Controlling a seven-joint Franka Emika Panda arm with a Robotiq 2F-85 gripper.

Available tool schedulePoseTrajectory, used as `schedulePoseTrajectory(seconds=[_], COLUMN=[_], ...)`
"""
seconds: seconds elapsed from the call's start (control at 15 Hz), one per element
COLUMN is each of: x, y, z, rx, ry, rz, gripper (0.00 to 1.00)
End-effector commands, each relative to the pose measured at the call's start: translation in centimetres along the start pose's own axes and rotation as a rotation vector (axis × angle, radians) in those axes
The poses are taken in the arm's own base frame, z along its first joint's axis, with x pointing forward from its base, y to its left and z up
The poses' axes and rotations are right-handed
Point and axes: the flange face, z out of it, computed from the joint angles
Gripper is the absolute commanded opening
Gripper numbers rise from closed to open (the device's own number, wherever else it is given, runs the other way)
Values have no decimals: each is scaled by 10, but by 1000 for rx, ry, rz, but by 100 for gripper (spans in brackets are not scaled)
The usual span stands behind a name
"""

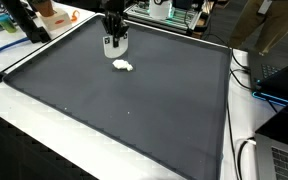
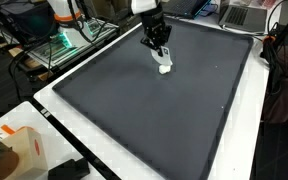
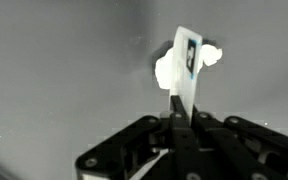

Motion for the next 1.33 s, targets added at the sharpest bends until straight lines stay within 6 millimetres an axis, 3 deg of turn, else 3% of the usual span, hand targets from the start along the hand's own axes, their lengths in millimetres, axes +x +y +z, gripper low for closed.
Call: schedulePoseTrajectory(seconds=[0.0,0.53,1.0,1.27], x=[3,1,11,2], y=[0,-6,4,-8], z=[5,19,49,62], rx=[-3,9,-40,0], ry=[13,-16,-27,-94], rz=[8,-6,-28,-42], gripper=[1,1,1,1])
